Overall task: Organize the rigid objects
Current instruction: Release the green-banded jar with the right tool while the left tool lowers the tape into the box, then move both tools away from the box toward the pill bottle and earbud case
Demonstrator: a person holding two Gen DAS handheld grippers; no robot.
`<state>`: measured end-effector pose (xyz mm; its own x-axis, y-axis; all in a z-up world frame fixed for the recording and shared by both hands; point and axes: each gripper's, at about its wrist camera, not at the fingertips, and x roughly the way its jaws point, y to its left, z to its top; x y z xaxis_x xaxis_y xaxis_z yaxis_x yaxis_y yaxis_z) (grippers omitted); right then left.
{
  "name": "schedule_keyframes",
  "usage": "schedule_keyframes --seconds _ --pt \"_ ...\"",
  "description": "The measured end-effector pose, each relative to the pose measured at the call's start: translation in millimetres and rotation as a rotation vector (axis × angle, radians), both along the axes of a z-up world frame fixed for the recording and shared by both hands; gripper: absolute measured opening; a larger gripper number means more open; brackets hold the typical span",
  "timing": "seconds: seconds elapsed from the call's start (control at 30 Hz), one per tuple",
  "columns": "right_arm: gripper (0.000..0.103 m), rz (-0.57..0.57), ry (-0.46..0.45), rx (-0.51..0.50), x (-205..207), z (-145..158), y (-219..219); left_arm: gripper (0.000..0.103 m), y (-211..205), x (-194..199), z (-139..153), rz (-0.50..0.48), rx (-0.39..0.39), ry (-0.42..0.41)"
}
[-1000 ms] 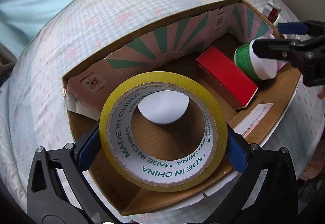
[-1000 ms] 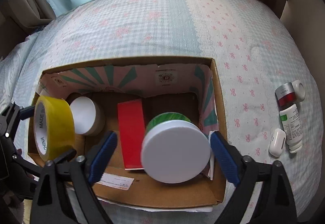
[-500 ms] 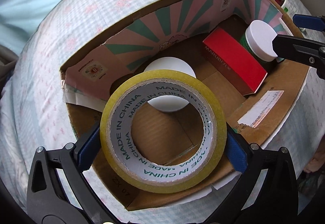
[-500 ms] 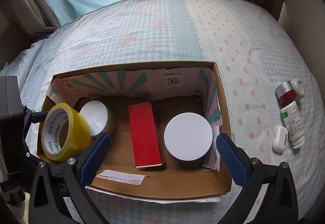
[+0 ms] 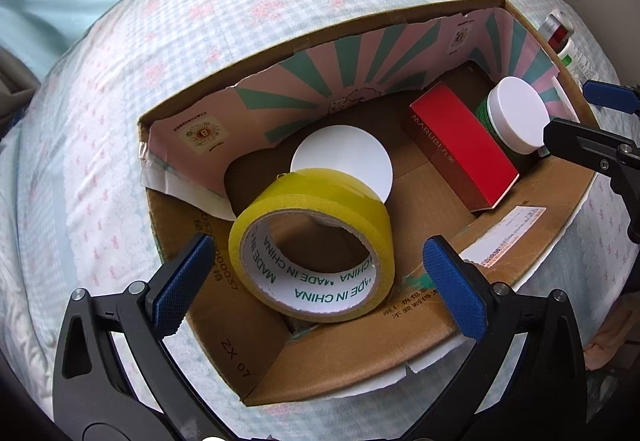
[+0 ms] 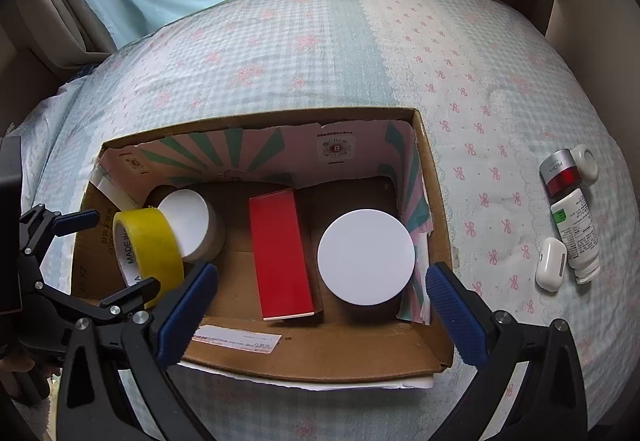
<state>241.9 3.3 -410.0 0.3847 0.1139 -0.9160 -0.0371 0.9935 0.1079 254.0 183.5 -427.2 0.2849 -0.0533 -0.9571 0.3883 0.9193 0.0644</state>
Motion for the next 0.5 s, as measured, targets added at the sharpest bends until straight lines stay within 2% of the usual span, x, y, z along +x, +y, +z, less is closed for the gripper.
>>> schedule_keyframes --seconds 0.1,0.2,0.5 --pt "0.103 0.000 -0.001 -0.001 -1 10 -1 0.103 6 -3 7 0.018 -0.020 0.009" --pt "0.103 0.000 0.001 -0.004 -2 25 -2 0.103 9 -7 26 0.026 -0.033 -0.003" --pt "0.103 -0.017 -0.050 0.012 -25 100 -7 0.103 8 -31 111 0.058 -0.076 -0.083"
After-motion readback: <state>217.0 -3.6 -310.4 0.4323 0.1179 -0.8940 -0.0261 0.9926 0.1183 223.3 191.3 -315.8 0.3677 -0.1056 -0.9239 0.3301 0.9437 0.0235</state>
